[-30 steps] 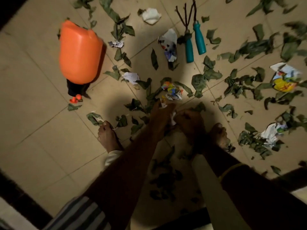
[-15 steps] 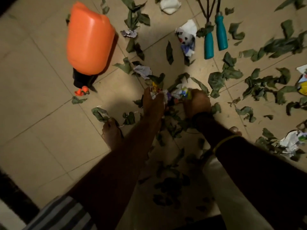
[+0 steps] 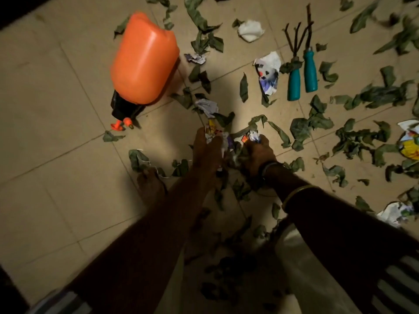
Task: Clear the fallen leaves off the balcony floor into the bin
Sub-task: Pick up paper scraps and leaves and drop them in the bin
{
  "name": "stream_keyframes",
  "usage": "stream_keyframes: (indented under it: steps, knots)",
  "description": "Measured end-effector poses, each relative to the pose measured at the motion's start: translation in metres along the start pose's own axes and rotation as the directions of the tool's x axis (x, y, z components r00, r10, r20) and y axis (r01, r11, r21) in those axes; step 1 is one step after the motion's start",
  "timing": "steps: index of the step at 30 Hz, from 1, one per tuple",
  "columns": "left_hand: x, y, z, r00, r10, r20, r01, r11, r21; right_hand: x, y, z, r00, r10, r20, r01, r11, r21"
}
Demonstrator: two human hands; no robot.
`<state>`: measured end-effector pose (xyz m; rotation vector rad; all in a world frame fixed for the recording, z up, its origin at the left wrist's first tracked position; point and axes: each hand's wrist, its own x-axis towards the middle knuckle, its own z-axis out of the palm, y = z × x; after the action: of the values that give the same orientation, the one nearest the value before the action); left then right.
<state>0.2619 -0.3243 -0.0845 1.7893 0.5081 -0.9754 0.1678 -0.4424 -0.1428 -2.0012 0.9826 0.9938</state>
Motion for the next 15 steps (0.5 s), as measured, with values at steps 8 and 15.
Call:
stream_keyframes:
  steps: [8, 15]
  knots:
    - [-0.025, 0.001, -0.009, 0.995, -0.079, 0.065, 0.083, 0.995, -0.050, -0.092, -0.029, 0.003, 0.863, 0.118, -0.491, 0.256, 0.735, 0.627]
    - [-0.032, 0.034, -0.029, 0.994, -0.090, -0.063, 0.084, 0.991, -0.101, -0.108, -0.092, -0.017, 0.957, -0.125, -0.260, 0.269, 0.715, 0.646]
